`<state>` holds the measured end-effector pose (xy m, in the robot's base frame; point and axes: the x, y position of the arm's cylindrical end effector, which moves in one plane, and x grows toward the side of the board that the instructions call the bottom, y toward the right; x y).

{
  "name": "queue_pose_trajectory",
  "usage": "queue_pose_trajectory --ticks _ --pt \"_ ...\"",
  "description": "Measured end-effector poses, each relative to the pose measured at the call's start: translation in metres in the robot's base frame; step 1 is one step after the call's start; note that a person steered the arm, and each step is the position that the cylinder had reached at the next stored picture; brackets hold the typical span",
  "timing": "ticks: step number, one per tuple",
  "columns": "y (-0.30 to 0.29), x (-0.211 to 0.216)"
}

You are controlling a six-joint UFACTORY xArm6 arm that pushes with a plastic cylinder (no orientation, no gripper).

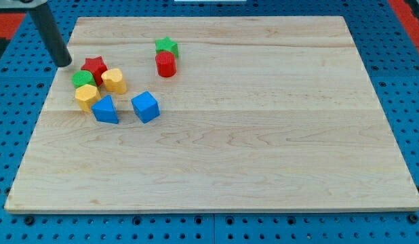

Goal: Pair red star and red circle near the center

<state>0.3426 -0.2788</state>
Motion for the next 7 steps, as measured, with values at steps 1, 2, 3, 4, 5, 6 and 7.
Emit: queue_pose_trajectory --ticks 1,2,3,4,5,6,7 --pt "0.021 0.011" --pt "0.084 0.005" --pt "0.138 0.005" --pt "0.163 0.005" --pt "0.183 0.006" --pt "0.192 0.023" --pt "0.214 0.036"
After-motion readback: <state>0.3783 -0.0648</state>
